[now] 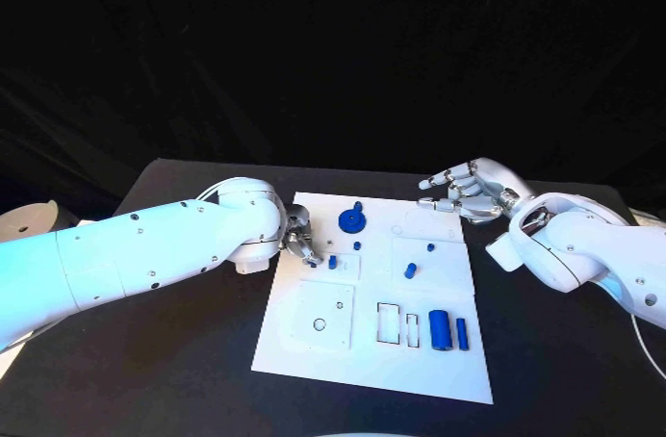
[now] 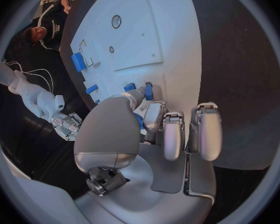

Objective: Assemble the parts on the task board

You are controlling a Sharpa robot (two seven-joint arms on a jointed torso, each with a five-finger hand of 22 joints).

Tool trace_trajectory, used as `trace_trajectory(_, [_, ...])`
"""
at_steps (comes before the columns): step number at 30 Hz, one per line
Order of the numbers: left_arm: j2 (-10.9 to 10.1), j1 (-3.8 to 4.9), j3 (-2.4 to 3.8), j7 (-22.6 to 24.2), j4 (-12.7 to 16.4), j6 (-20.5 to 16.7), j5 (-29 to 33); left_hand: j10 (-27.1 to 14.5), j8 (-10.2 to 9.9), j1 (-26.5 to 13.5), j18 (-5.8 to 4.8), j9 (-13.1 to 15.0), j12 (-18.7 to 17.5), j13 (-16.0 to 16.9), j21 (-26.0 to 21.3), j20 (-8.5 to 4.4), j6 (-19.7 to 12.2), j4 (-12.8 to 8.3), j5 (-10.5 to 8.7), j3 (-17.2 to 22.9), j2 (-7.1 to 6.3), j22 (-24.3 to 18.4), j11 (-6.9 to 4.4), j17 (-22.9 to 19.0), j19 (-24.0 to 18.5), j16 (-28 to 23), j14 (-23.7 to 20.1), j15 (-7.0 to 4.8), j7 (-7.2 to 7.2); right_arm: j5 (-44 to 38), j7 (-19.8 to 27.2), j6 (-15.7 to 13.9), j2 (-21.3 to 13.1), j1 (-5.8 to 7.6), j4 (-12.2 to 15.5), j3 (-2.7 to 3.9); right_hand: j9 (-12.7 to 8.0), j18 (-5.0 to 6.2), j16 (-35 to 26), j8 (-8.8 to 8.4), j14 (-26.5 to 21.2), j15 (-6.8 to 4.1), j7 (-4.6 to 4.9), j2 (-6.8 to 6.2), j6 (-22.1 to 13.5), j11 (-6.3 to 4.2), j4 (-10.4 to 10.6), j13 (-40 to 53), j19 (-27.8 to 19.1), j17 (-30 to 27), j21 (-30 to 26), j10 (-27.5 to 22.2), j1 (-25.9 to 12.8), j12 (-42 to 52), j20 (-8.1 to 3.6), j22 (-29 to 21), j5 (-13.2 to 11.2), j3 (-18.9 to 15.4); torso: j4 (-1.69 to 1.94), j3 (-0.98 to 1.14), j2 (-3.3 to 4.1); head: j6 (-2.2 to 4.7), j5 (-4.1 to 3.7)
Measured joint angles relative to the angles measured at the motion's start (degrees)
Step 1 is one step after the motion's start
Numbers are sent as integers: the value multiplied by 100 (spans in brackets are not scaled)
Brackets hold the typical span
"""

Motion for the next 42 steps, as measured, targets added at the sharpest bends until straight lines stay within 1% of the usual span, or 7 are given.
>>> trace_trajectory(18, [27,7,11,-11,-26,98,-26,0,3,-2,0,3,0,0,0,0,2,-1,-15,0,-2,0,0,-1,0,0,0,0,0,-1,-3,14,14,-13,4,-2,0,0,0,0,0,0,0,24,0,0,17,-2,0,-1,0,0,-24,0,0,0,0,-17,-4,2,1,-16,0])
trace_trajectory(19, [28,7,11,-11,-29,101,-26,0,3,-31,1,3,0,0,0,0,2,-1,-15,0,-30,0,0,-1,0,0,0,0,1,-1,-3,15,14,-14,4,-2,0,0,0,0,0,0,0,24,0,0,17,-2,0,-1,0,0,-24,0,0,0,0,-17,-4,3,1,-16,0])
trace_trajectory(21, [32,8,12,-8,-37,109,-26,0,5,-127,1,3,0,-6,0,0,8,-137,-16,137,-61,0,1,-1,0,0,0,0,7,-1,-3,16,14,-14,5,-2,0,0,0,0,0,0,0,24,0,0,17,-2,0,-1,0,0,-24,0,0,0,0,-17,-4,5,1,-21,0])
trace_trajectory(24, [37,8,12,-7,-50,121,-23,0,10,-275,0,3,0,-11,0,0,10,-170,-31,169,-107,0,0,-2,0,0,0,0,8,-2,-4,17,15,-14,6,-3,0,0,0,0,0,0,0,24,0,0,17,-2,0,-2,0,0,-24,0,0,0,0,-17,-4,5,2,-23,0])
trace_trajectory(27, [39,6,10,-7,-67,139,-19,0,11,-426,0,-15,0,-11,0,0,82,-59,-29,4,-170,0,0,-2,0,0,0,0,-64,-3,-5,18,15,-15,9,-3,0,0,0,0,0,0,0,24,0,0,17,-3,0,-2,0,0,-23,0,0,0,0,-17,-3,5,2,-24,1])
trace_trajectory(32, [51,4,9,-7,-89,190,-9,0,38,-532,0,-48,0,-11,25,0,133,32,-25,-165,-274,0,0,-2,0,0,0,0,-95,-4,-7,19,14,-15,17,-3,0,0,0,0,0,0,0,23,0,0,17,-3,0,-2,0,0,-23,0,0,0,0,-17,-2,7,2,-24,4])
trace_trajectory(42, [71,5,8,-8,-125,238,-2,21,27,-644,0,-63,2,2,51,0,174,127,-10,-304,-278,-1,-22,-2,0,0,0,0,-94,-6,-11,19,12,-15,28,-3,0,0,0,0,0,0,0,23,0,0,17,-3,0,-3,0,0,-23,0,0,0,0,-17,-3,7,1,-18,7])
